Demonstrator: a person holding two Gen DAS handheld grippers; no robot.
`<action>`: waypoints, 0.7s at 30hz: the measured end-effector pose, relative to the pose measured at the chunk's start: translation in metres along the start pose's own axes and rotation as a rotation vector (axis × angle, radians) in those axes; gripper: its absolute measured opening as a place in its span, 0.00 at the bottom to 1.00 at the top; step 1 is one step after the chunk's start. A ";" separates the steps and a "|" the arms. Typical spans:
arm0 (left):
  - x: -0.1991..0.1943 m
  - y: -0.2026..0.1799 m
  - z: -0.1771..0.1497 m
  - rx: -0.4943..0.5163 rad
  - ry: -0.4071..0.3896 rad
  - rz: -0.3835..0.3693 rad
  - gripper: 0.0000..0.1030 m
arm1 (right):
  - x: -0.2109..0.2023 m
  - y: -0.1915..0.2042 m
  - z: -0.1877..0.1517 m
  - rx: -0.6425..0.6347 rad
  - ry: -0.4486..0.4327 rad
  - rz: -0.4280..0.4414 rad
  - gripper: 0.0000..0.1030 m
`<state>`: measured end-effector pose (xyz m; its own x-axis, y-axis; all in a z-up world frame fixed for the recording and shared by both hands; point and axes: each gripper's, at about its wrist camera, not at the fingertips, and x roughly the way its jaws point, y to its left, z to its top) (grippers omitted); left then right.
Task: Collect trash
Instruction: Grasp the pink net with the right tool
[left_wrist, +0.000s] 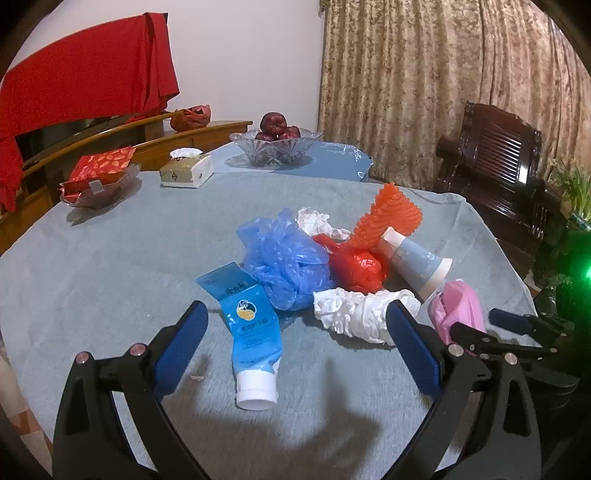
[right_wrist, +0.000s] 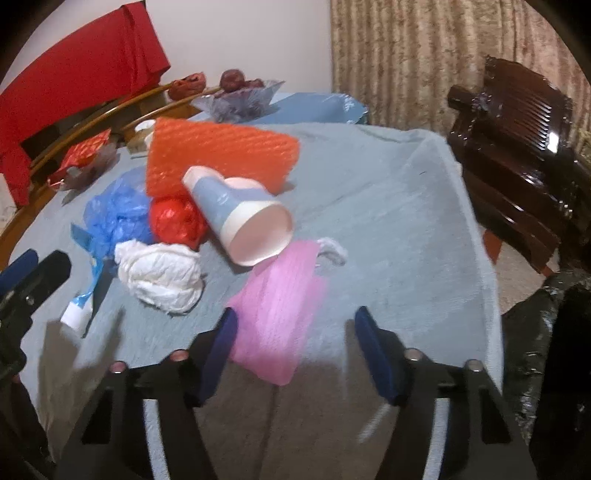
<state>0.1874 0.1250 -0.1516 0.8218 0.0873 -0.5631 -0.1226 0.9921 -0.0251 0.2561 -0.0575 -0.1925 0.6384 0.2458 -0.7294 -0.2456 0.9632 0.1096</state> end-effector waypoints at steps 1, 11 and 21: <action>0.001 0.000 0.000 0.000 0.002 -0.001 0.92 | 0.001 0.002 0.000 -0.003 0.005 0.014 0.46; 0.005 -0.014 -0.001 0.015 0.013 -0.027 0.92 | -0.007 -0.006 0.000 0.015 -0.011 0.098 0.11; 0.025 -0.050 0.001 0.029 0.044 -0.067 0.92 | -0.023 -0.044 0.002 0.075 -0.051 0.025 0.11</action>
<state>0.2148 0.0772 -0.1636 0.8024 0.0173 -0.5966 -0.0513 0.9979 -0.0401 0.2537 -0.1057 -0.1788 0.6693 0.2735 -0.6908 -0.2080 0.9616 0.1792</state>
